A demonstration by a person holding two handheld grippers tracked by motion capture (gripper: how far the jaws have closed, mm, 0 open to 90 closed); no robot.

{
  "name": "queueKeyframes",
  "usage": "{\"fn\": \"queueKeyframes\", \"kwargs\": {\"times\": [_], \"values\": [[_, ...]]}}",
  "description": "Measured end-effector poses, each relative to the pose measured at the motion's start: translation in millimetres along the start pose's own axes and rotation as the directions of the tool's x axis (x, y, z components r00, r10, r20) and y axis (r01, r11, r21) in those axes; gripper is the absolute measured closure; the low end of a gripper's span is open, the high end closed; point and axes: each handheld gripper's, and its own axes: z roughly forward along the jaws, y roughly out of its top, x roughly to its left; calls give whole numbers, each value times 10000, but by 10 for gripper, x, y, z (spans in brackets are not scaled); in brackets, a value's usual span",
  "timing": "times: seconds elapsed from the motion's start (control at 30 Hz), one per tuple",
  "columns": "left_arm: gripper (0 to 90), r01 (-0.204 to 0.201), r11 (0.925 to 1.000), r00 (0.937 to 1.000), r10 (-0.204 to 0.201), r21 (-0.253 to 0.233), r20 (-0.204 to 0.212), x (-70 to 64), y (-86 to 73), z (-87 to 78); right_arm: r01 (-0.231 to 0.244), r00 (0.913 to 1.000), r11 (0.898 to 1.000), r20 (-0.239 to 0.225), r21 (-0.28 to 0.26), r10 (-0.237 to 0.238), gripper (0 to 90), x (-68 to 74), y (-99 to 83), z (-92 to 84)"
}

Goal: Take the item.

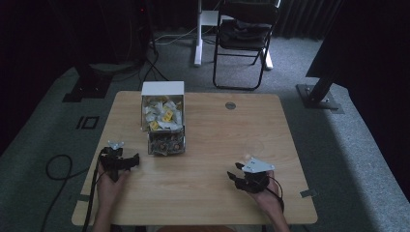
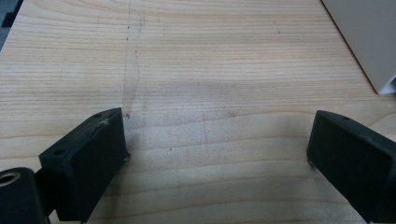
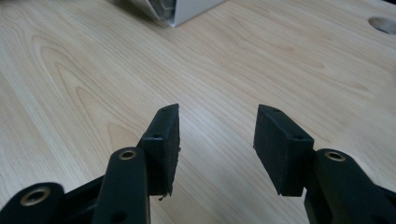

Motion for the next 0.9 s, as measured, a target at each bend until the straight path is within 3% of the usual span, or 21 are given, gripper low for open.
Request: {"fn": "queueKeyframes", "kwargs": {"times": [0.9], "values": [[56, 25, 10000, 10000, -25, -22, 0, -2, 0, 1, 630, 9945, 9972, -809, -408, -662, 534, 306, 427, 341]]}}
